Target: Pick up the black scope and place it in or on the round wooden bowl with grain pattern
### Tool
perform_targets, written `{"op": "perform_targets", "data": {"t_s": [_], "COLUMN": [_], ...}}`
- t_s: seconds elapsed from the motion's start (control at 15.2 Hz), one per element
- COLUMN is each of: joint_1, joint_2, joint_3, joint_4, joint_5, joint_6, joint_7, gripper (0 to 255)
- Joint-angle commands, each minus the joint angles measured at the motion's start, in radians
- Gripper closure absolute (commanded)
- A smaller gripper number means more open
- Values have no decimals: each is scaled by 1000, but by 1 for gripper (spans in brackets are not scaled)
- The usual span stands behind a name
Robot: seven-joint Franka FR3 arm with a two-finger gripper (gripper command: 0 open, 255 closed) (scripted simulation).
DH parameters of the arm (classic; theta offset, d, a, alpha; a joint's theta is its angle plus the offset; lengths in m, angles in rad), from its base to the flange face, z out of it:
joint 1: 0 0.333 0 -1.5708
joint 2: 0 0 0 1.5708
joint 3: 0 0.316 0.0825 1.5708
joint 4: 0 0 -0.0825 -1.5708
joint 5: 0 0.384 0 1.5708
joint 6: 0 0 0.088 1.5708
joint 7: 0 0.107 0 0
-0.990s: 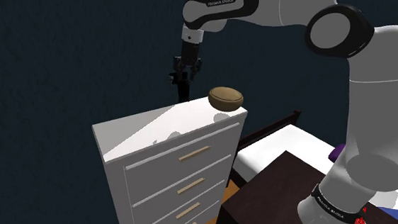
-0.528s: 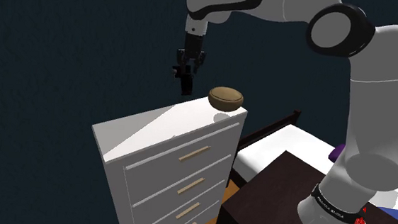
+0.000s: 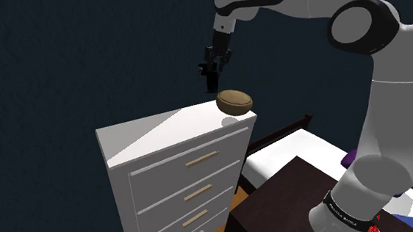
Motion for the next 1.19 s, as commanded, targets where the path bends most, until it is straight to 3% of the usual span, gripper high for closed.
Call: {"op": "perform_targets", "data": {"t_s": [0.0, 0.66, 1.12], "joint_1": [-31, -172, -168], "joint_2": [-9, 12, 3], "joint_3": [-14, -80, -80], "joint_4": [-5, 68, -39], "joint_5": [5, 24, 25], "joint_6": [-9, -84, 14], "joint_7": [-46, -243, -253], "gripper": [255, 255, 255]}}
